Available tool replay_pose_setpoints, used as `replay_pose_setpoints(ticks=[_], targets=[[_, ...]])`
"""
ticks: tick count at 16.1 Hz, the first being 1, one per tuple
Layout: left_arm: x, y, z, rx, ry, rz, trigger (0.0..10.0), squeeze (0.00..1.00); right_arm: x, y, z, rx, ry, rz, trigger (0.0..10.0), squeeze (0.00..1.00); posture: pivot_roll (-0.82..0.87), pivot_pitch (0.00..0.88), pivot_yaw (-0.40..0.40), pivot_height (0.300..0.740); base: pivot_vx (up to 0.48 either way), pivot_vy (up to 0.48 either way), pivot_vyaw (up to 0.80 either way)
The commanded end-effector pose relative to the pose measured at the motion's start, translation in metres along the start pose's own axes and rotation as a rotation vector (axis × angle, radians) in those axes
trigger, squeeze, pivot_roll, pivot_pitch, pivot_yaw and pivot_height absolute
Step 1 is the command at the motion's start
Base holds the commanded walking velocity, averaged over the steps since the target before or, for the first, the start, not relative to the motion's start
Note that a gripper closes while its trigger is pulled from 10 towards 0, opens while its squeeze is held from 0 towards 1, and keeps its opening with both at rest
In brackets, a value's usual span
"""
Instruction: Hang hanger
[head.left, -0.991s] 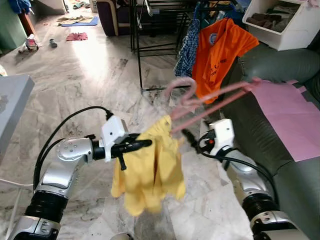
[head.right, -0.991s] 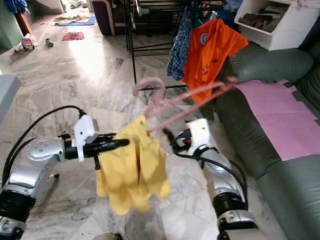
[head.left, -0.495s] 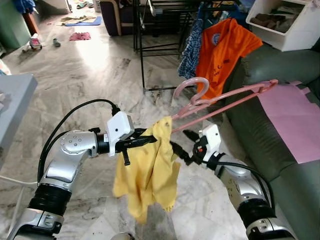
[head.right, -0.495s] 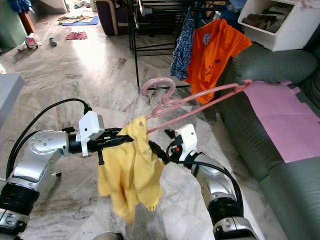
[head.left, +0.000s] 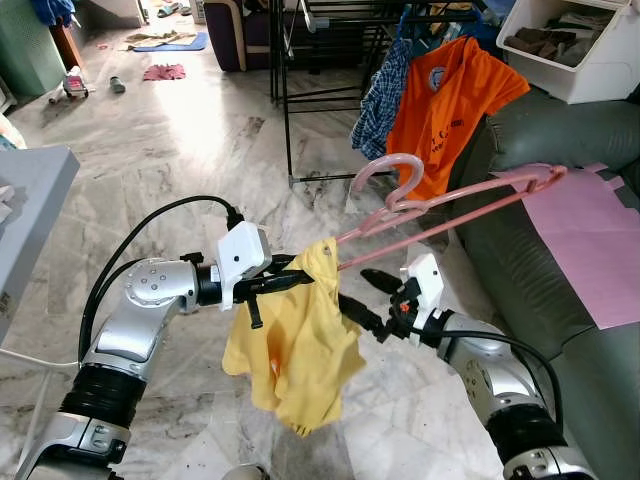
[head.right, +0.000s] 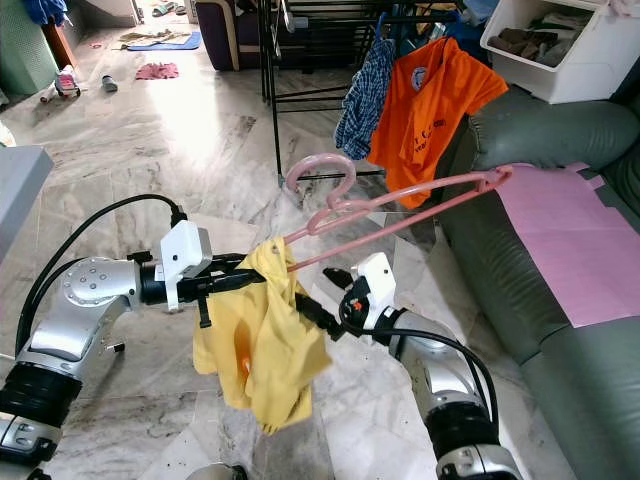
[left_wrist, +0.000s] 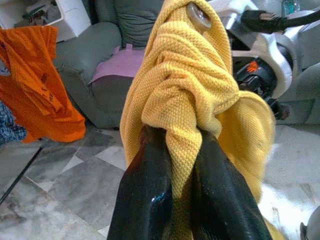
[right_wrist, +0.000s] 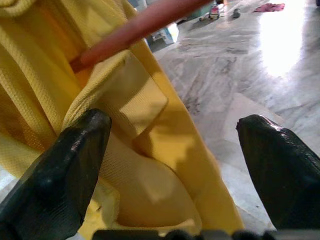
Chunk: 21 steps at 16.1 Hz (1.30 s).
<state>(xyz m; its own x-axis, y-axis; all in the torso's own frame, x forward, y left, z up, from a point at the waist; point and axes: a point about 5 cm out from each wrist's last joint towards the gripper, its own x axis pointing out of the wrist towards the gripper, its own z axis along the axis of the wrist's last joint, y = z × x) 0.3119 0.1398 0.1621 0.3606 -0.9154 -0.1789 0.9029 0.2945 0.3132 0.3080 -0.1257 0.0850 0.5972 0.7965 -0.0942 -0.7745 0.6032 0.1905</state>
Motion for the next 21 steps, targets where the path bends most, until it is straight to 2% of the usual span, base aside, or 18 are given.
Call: replay_pose_setpoints(ticks=[1, 3, 11, 15, 19, 21], targets=[[-0.002, 0.008, 0.009, 0.046, -0.018, 0.030, 0.0, 0.00, -0.003, 0.003, 0.001, -0.004, 0.008, 0.037, 10.0, 0.00, 0.06, 0.055, -0.007, 0.740, 0.000, 0.000, 0.00], [-0.004, 0.007, 0.006, 0.043, -0.009, 0.029, 0.0, 0.00, -0.005, -0.005, 0.009, -0.019, -0.027, -0.013, 10.0, 0.00, 0.06, 0.055, -0.007, 0.740, 0.000, 0.000, 0.00], [-0.010, 0.008, 0.000, 0.041, 0.015, 0.021, 0.0, 0.00, -0.012, -0.010, 0.019, -0.002, -0.061, 0.017, 10.0, 0.00, 0.06, 0.054, -0.007, 0.740, 0.000, 0.000, 0.00], [-0.002, 0.000, 0.018, 0.043, -0.054, -0.049, 0.0, 0.00, -0.008, -0.006, 0.013, -0.005, -0.045, 0.018, 10.0, 0.00, 0.06, 0.052, -0.010, 0.740, 0.000, 0.000, 0.00], [0.001, -0.005, 0.035, 0.061, -0.104, -0.092, 0.0, 0.00, -0.004, -0.009, 0.011, -0.022, -0.037, -0.014, 10.0, 0.00, 0.07, 0.052, -0.014, 0.740, 0.000, 0.000, 0.00], [0.003, -0.013, 0.045, 0.063, -0.133, -0.134, 0.0, 0.00, -0.001, -0.011, 0.010, -0.034, -0.033, -0.053, 10.0, 0.00, 0.07, 0.053, -0.015, 0.740, 0.000, 0.000, 0.00]])
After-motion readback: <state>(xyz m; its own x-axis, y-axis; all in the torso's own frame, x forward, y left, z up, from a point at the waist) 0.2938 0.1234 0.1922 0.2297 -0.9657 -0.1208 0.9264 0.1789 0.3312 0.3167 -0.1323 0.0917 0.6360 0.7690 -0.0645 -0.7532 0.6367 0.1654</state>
